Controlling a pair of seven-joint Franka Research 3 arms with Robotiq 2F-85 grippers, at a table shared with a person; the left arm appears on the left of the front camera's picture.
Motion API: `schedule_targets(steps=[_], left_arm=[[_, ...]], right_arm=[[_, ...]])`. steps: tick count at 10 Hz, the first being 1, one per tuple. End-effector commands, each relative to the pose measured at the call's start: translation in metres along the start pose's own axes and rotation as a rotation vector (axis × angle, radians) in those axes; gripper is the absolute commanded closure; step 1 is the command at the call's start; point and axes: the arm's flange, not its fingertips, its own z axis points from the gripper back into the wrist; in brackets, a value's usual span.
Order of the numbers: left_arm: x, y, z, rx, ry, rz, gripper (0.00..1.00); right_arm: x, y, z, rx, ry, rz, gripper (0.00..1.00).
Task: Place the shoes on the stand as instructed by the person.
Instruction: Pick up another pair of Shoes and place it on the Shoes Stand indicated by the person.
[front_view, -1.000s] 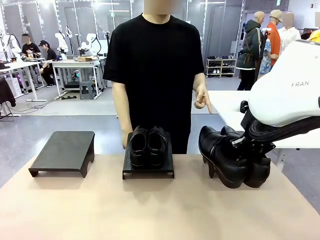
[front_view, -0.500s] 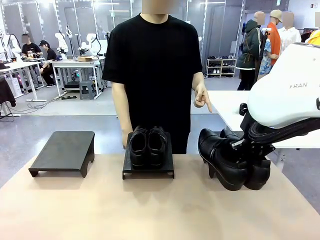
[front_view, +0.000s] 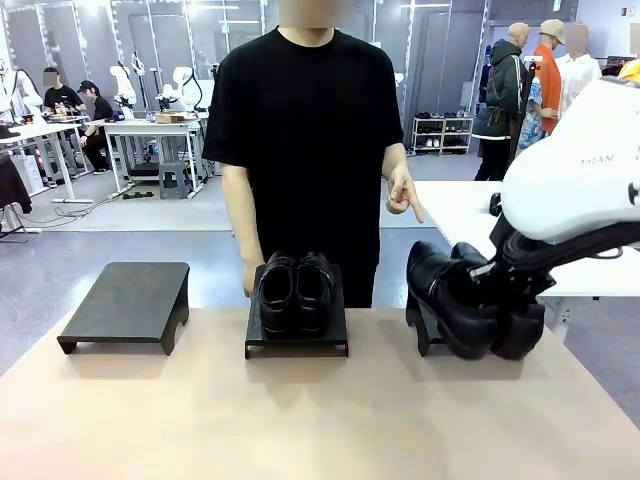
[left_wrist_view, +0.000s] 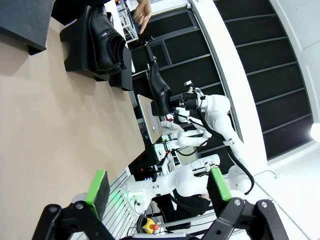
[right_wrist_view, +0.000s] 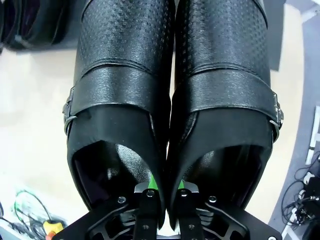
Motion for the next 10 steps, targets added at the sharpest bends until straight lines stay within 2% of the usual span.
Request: schedule_targets(steps=[1,3,5,7,10], left_arm=[[0.001,-0.002,0.000,-0.006,-0.003,-0.013,0.00],[0.001,-0.002,0.000,-0.006,-0.003,-0.013,0.00],[0.001,-0.002,0.000,-0.006,-0.003,-0.013,0.00],[0.001,-0.002,0.000,-0.006,-0.003,-0.013,0.00],[0.001,-0.002,0.000,-0.006,-0.003,-0.013,0.00]], right_arm=[[0.052,-0.018,-0.001,-0.007,-0.047,-0.026,0.91],[0.086,-0.035,-0.008,-0.005,-0.057,-0.028,0.91],[0.110,-0.045,-0.025,-0.054,-0.061,-0.030,0.91],[0.131,-0.058,-0.048,-0.055,-0.092,-0.033,0.91],[0.152,-0.073,-0.090,-0.065,-0.089,-0.034,0.91]])
